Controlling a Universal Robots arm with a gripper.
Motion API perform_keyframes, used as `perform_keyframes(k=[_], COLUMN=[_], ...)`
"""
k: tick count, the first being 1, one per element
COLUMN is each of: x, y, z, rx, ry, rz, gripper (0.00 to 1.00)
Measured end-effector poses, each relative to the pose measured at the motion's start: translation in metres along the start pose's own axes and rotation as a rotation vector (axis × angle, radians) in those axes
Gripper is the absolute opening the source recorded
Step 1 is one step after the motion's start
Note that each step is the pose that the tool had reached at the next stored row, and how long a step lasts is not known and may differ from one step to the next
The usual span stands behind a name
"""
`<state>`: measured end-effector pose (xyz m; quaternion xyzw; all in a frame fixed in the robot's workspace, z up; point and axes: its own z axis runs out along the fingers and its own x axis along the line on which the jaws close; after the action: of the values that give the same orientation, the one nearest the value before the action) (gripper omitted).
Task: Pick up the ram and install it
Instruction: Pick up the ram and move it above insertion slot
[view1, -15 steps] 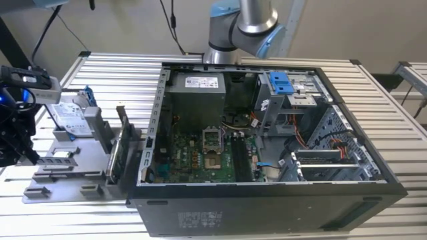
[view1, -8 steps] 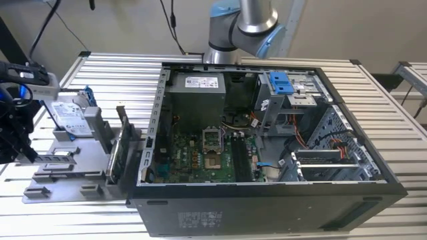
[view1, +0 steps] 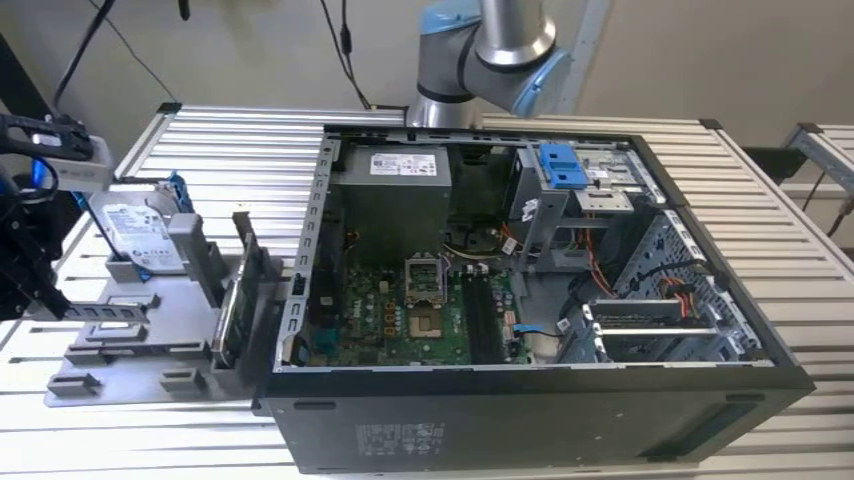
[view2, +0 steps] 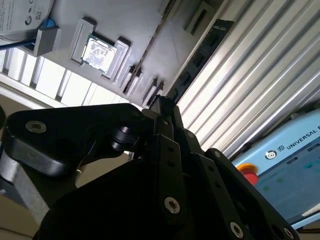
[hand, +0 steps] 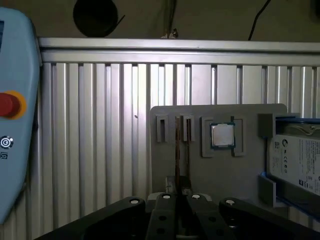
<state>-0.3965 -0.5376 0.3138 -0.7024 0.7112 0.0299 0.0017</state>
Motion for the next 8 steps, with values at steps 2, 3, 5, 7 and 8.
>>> perform_keyframes(k=[2,3,5,7,8], x=[-0.0001,-0.0001,-0.0002,-0.0002,-0.0003], y=[0.0001,0.0001,0.0002,0.0002,0.0003], z=[-0.0016,-0.0025,-0.0040,-0.0058,-0.0065], rx=[0.0000,-0.0001,0.0000,-0.0001,-0.0001], ry=[0.0000,0.0000,0.0000,0.0001,0.0000], rz=[0.000,0.000,0.000,0.000,0.000], gripper=[0.14,0.14,0.14,0.14,0.14])
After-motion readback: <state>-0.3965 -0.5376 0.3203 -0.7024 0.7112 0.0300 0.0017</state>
